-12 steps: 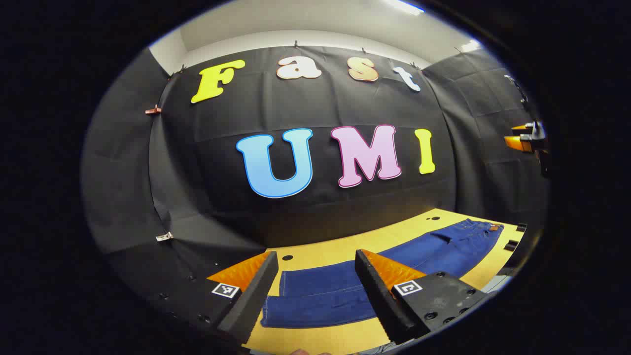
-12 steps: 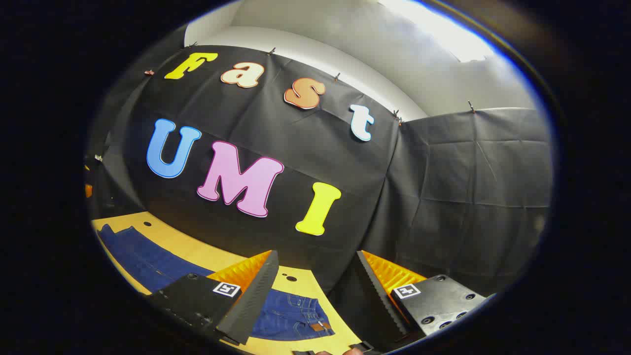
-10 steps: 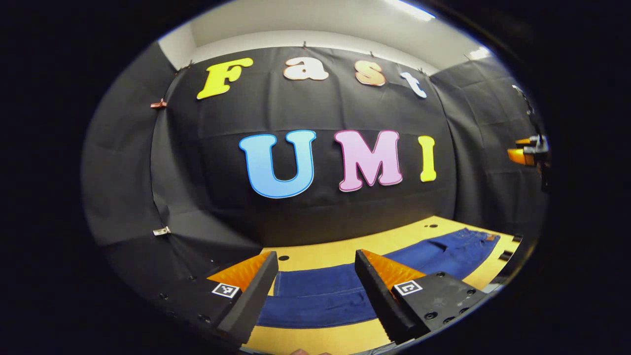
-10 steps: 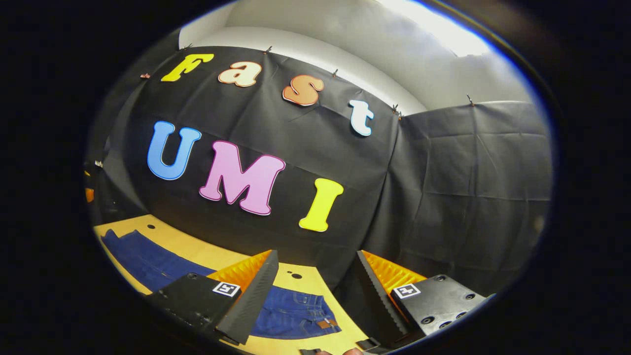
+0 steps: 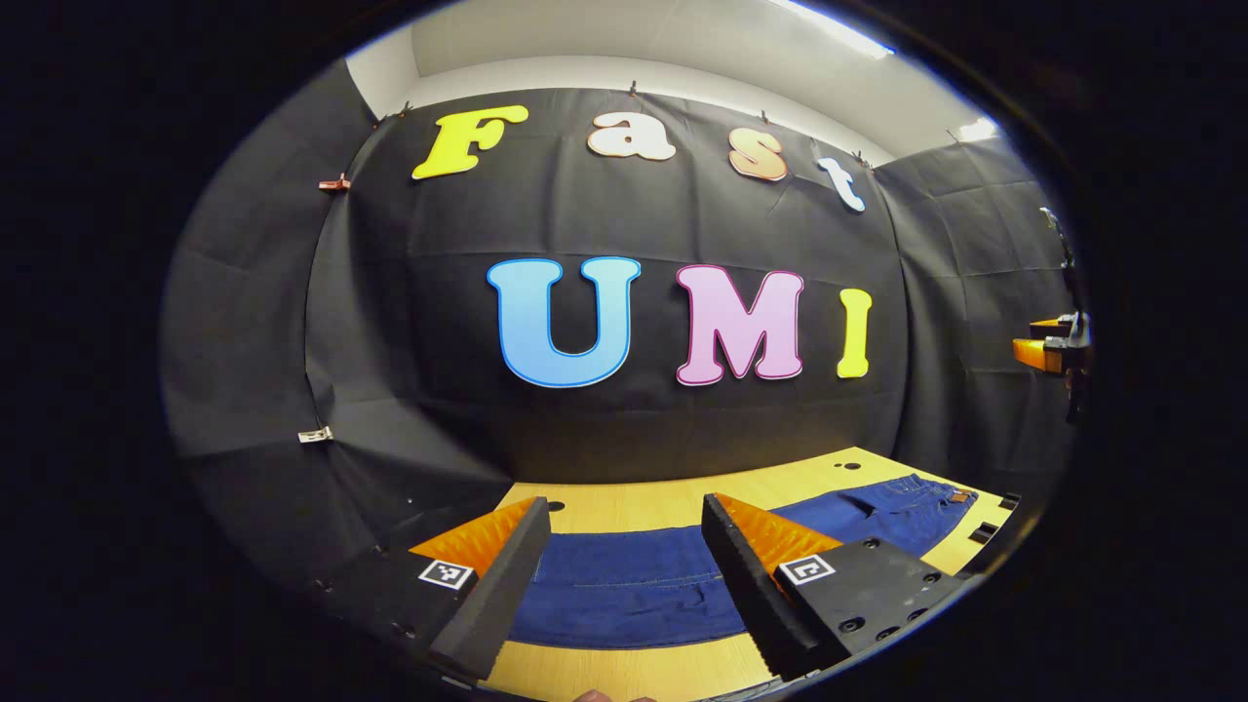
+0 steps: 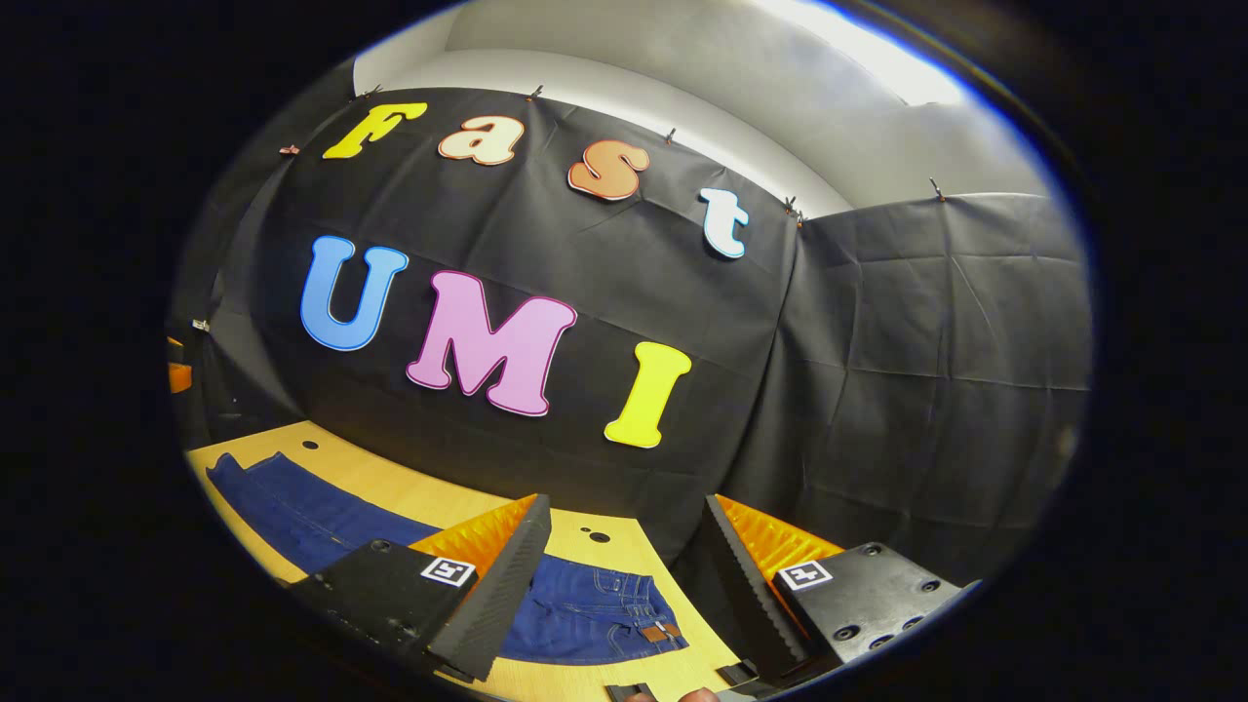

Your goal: Grasp the waist and the cuffs of the jeans and fold them to make the two legs overlap; first hold the waist and fold one-third of the jeans toward the cuffs, then hold the cuffs and fold the remaining one-third in the same direction to finish folding.

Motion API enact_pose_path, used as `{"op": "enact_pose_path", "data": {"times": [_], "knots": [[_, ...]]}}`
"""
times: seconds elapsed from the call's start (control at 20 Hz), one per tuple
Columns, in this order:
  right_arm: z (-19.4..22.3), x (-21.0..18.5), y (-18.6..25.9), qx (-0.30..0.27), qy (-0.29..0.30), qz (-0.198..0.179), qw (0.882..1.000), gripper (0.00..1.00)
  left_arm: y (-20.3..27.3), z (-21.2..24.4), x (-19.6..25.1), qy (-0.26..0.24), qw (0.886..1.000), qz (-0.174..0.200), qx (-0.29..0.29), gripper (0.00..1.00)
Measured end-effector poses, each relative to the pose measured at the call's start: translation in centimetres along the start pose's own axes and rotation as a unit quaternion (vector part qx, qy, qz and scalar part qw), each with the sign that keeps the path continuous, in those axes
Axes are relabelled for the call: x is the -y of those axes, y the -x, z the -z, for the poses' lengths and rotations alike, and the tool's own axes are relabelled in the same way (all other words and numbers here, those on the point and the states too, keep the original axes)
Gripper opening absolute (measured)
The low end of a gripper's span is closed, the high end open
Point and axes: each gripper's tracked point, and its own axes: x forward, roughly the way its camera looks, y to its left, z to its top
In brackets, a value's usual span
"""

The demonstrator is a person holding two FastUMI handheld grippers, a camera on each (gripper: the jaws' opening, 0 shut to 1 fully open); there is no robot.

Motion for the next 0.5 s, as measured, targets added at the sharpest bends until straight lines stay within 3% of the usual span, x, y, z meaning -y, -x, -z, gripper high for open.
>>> {"op": "enact_pose_path", "data": {"times": [0.25,0.5], "knots": [[0.5,-0.9,-0.4,-0.005,0.014,-0.012,1.000,0.96,-0.2,0.6,-0.2,-0.002,1.000,0.004,-0.003,0.98],[2.4,-2.6,-1.2,-0.014,0.092,-0.045,0.995,0.96,-0.4,4.8,-0.3,-0.033,0.996,0.056,-0.056,0.98]]}}
